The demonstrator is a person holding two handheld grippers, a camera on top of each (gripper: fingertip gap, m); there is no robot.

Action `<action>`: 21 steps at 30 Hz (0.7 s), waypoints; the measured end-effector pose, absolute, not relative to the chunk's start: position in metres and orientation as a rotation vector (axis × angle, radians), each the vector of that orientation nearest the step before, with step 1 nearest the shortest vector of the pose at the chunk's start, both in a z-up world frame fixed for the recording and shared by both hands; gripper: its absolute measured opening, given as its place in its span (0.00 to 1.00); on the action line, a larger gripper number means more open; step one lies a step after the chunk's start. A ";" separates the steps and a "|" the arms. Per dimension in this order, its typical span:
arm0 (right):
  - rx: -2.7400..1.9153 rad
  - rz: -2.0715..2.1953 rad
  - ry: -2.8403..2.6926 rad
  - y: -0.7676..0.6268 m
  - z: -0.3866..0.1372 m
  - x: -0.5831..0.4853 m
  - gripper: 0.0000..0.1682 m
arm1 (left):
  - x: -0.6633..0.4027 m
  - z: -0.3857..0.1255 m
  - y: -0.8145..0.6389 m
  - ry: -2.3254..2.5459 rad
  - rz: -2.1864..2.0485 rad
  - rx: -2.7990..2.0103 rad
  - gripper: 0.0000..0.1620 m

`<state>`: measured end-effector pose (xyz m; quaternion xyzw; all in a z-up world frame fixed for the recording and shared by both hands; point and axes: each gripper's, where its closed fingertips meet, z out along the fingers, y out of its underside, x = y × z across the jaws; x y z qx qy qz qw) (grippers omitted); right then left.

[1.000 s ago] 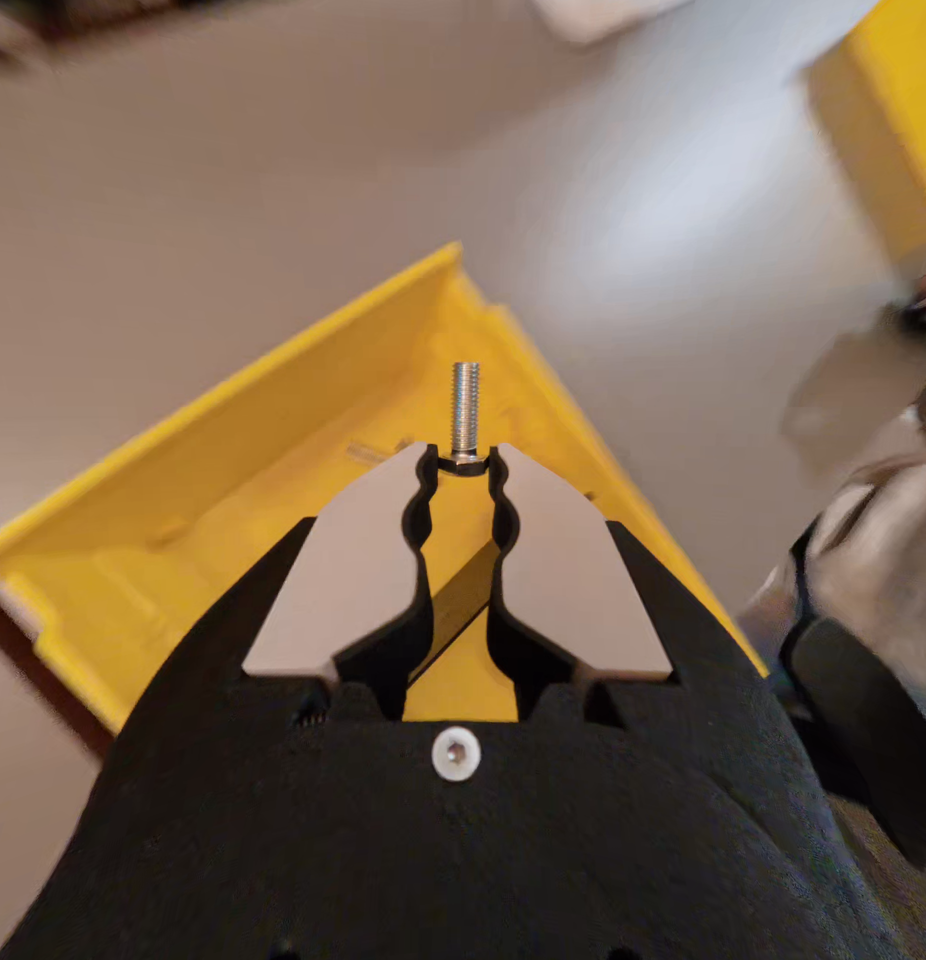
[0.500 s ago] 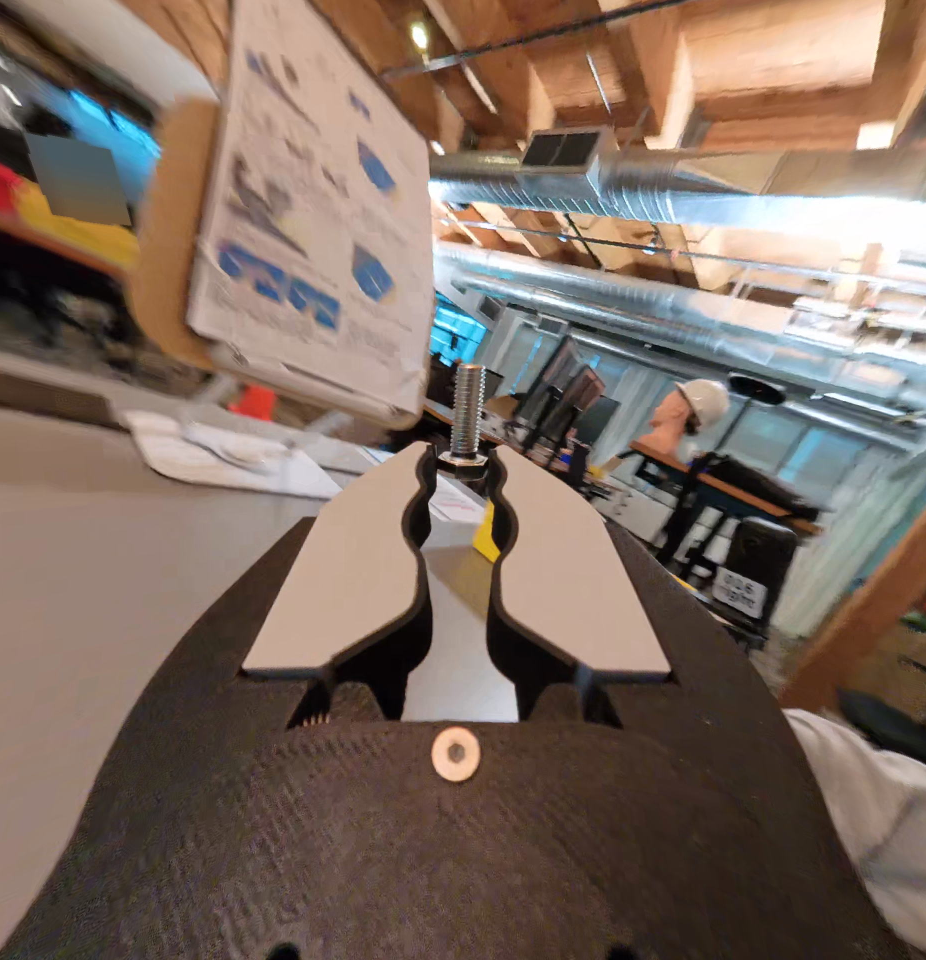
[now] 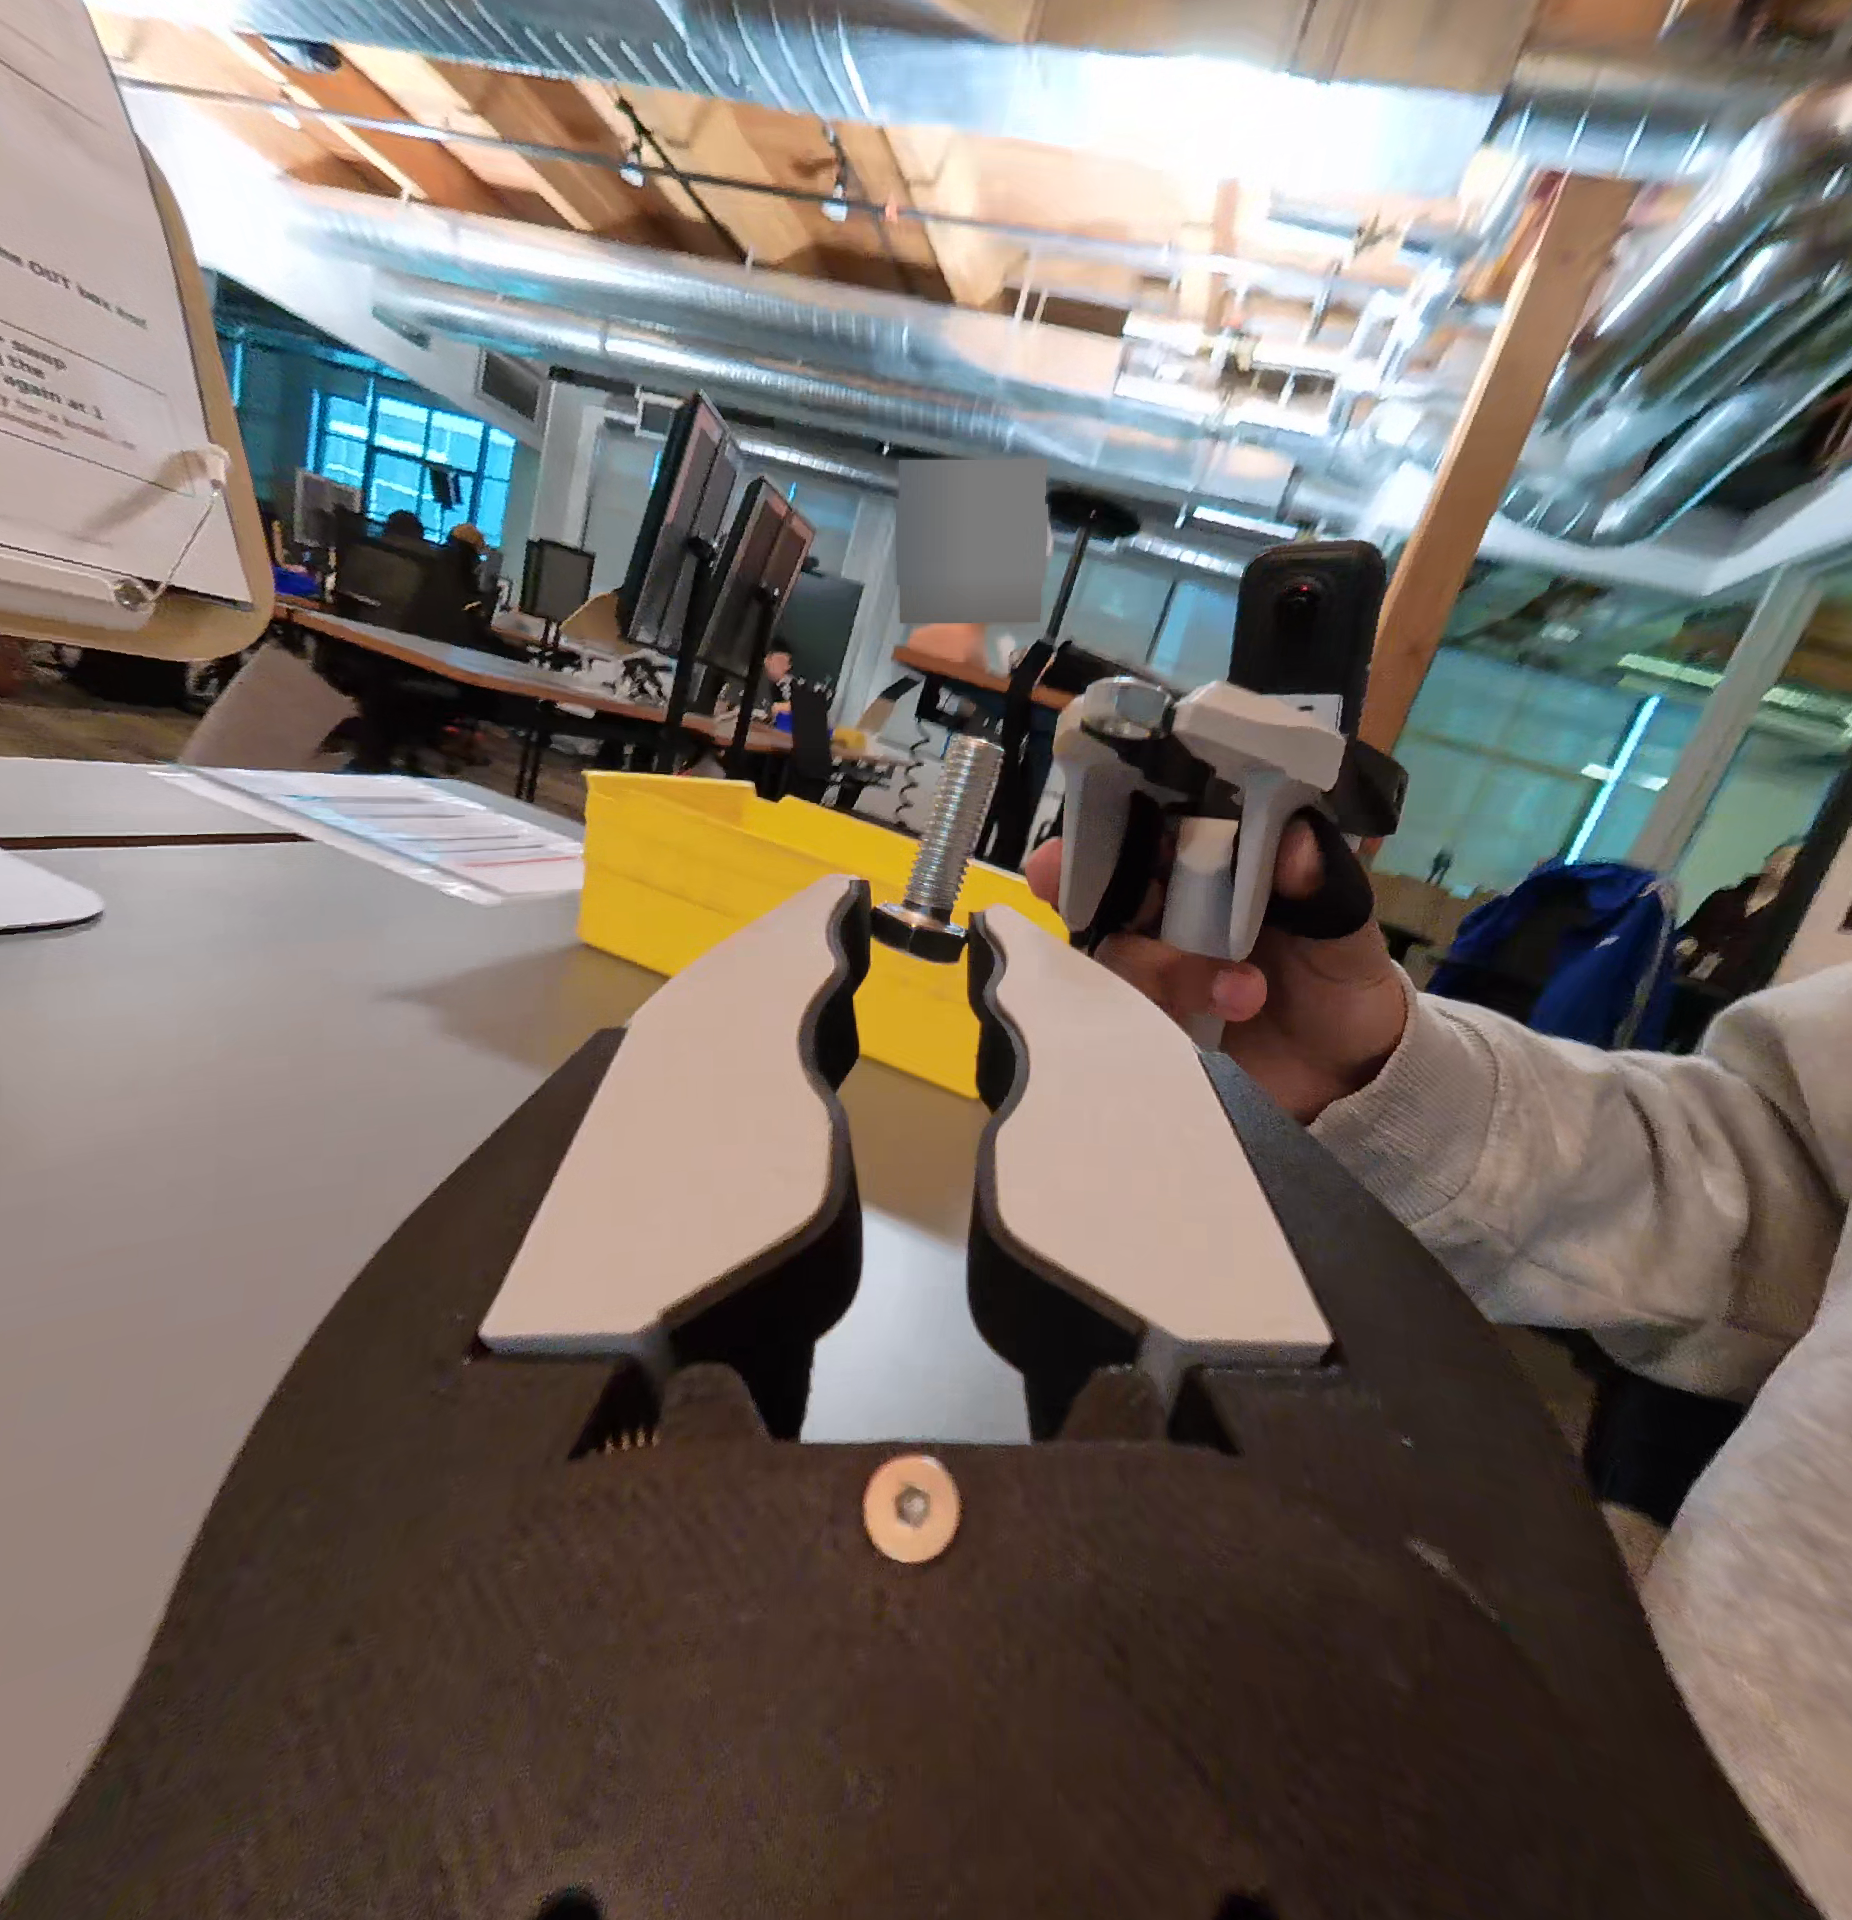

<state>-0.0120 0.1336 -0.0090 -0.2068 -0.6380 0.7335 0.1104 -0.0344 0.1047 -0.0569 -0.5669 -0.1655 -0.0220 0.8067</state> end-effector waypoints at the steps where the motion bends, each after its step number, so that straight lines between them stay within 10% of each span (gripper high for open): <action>1: -0.604 2.112 -1.908 0.129 -0.003 -0.014 0.10 | -0.035 -0.055 0.103 -0.357 -0.069 -1.195 0.12; 21: -0.759 1.861 -2.169 0.107 -0.023 -0.031 0.10 | -0.029 -0.059 0.102 -0.293 -0.132 -1.231 0.11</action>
